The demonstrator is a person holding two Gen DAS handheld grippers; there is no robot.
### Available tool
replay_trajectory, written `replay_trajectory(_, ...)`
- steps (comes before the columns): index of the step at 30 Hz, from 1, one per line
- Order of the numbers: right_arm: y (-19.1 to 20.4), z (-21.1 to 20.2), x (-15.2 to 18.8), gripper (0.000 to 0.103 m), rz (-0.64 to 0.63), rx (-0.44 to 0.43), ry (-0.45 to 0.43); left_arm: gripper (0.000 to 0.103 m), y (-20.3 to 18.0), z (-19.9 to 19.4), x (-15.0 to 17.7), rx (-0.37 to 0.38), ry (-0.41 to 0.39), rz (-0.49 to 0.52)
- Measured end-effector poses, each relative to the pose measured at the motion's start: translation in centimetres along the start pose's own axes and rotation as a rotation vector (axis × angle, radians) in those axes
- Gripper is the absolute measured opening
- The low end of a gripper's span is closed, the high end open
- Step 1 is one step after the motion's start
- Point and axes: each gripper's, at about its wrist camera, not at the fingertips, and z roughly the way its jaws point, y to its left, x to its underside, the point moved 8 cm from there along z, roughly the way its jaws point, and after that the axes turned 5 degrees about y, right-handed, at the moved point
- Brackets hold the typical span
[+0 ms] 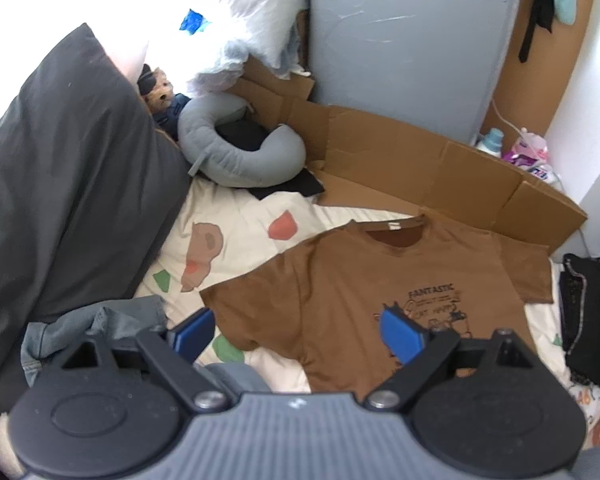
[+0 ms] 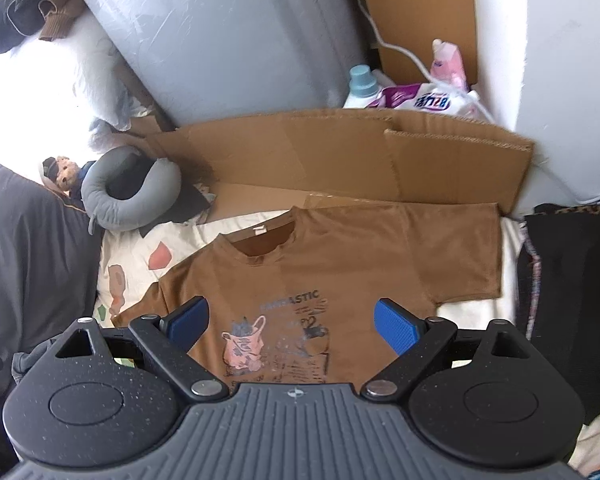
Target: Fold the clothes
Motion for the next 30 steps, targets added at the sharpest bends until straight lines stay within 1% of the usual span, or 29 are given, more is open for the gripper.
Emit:
replay_trajectory(2, 0.4, 1.4, 0.3, 0.094, -0.001, -0.006, -0.003, 0.089, 0.5, 1.3, 0.5, -0.003, 0.002, 0.007)
replay_trajectory(5, 1.1, 3.9, 1.0, 0.094, -0.024, -0.015, 0.002, 0.083, 1.5, 3.7, 1.5, -0.005, 0.024, 0.0)
replay_trajectory(8, 1.4, 6.4, 2.2, 0.094, -0.044, 0.013, 0.029, 0.081, 2.2, 6.1, 2.6, -0.004, 0.038, -0.002)
replay_trajectory(10, 1.5, 8.0, 3.1, 0.094, -0.039, 0.022, 0.046, 0.079, 2.7, 7.6, 3.2, -0.006, 0.031, -0.005)
replay_trajectory(13, 1.8, 10.3, 4.3, 0.094, -0.046, 0.026, 0.057, 0.072, 3.5, 9.4, 4.0, -0.033, 0.002, -0.012)
replay_trajectory(15, 2.3, 11.5, 5.0, 0.094, -0.062, 0.017, 0.059, 0.071, 3.8, 10.8, 4.5, -0.042, -0.008, 0.005)
replay_trajectory(17, 2.9, 12.9, 5.6, 0.094, -0.089, 0.011, 0.06, 0.071, 4.1, 12.3, 4.8, -0.029, -0.014, 0.002)
replay_trajectory(21, 4.5, 15.8, 6.4, 0.094, -0.142, -0.011, 0.045, 0.065, 5.3, 15.7, 5.6, -0.013, -0.012, -0.049)
replay_trajectory(26, 6.4, 19.3, 8.0, 0.093, -0.172, -0.062, 0.034, 0.062, 6.2, 20.5, 7.3, -0.008, 0.013, -0.063)
replay_trajectory(27, 6.8, 20.1, 8.5, 0.093, -0.179, -0.072, 0.037, 0.061, 6.3, 21.4, 7.7, -0.006, 0.021, -0.065)
replay_trajectory(30, 7.7, 22.3, 10.2, 0.093, -0.202, -0.087, 0.069, 0.06, 6.7, 24.2, 8.8, 0.0, 0.044, -0.072)
